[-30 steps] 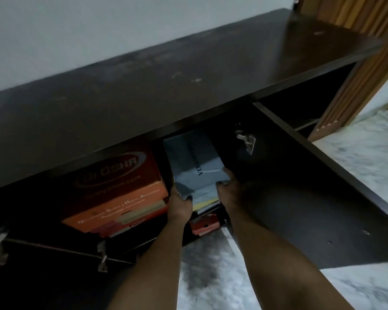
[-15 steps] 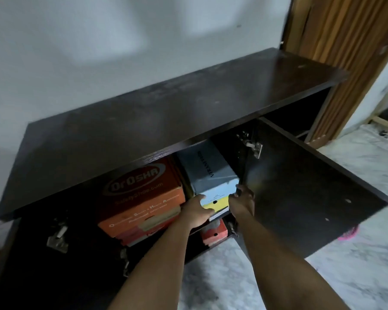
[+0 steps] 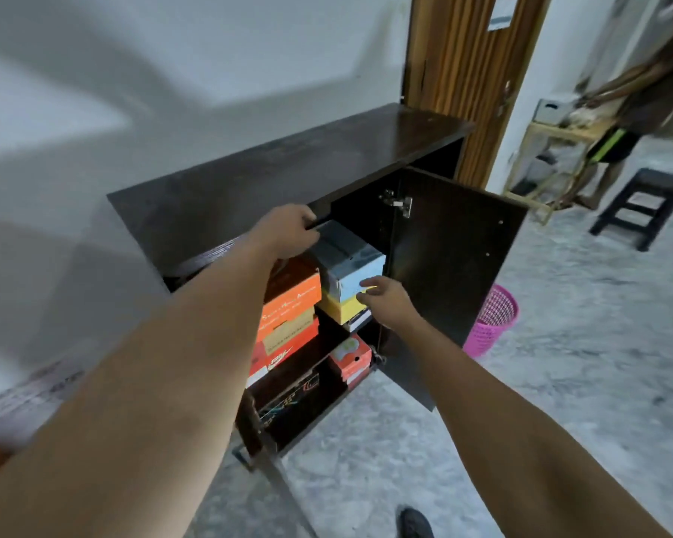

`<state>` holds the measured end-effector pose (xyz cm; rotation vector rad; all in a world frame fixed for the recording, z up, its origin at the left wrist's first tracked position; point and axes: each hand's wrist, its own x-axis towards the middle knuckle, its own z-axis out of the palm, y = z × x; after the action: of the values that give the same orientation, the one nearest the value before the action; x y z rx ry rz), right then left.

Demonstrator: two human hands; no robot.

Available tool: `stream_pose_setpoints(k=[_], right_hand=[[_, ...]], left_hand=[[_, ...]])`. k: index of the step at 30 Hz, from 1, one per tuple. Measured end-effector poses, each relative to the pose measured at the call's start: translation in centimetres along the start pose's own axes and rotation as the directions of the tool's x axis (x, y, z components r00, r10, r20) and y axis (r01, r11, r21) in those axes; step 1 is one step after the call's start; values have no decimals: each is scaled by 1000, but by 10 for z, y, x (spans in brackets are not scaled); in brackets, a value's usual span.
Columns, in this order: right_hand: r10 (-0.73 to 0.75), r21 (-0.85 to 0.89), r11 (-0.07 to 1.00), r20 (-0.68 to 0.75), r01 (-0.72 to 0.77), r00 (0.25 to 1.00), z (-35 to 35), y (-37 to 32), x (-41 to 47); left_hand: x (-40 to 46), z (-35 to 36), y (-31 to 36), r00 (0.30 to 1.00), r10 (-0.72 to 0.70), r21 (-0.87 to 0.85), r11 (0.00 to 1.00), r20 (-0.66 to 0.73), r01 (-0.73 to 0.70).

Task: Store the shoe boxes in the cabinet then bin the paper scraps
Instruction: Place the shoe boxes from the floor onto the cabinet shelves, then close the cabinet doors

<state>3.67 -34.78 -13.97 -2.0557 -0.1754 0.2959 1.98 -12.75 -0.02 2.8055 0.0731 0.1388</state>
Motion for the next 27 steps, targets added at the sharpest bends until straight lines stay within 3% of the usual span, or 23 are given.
stream_pose_setpoints(k=[4, 7, 9, 12, 16, 19, 23, 27], right_hand=[[-187, 105, 980, 202, 169, 961, 34, -71, -94], [-211, 150, 975, 366, 167, 906, 63, -105, -155], [-179, 47, 983, 477, 178, 860, 82, -111, -186], [-223, -119, 933, 547, 338, 807, 104, -102, -209], [-110, -301, 907, 508, 296, 854, 85, -100, -194], [-24, -257, 954, 449, 155, 893, 44, -92, -170], [52, -224, 974, 132, -21, 990, -2, -73, -127], [83, -50, 994, -159, -92, 984, 8, -61, -78]], left_hand=[[-25, -22, -61, 997, -43, 130, 990, -64, 51], [-37, -27, -107, 984, -175, 173, 971, 41, 166], [-42, -26, -120, 968, -205, 226, 959, 141, 170], [-48, -28, -115, 972, -195, 172, 970, 130, 172], [-53, -25, -113, 975, -189, 199, 966, 114, 164], [-53, -26, -115, 977, -181, 172, 972, 115, 160], [-56, -24, -116, 985, -157, 195, 971, 76, 140], [-60, -23, -111, 984, -154, 248, 960, 95, 126]])
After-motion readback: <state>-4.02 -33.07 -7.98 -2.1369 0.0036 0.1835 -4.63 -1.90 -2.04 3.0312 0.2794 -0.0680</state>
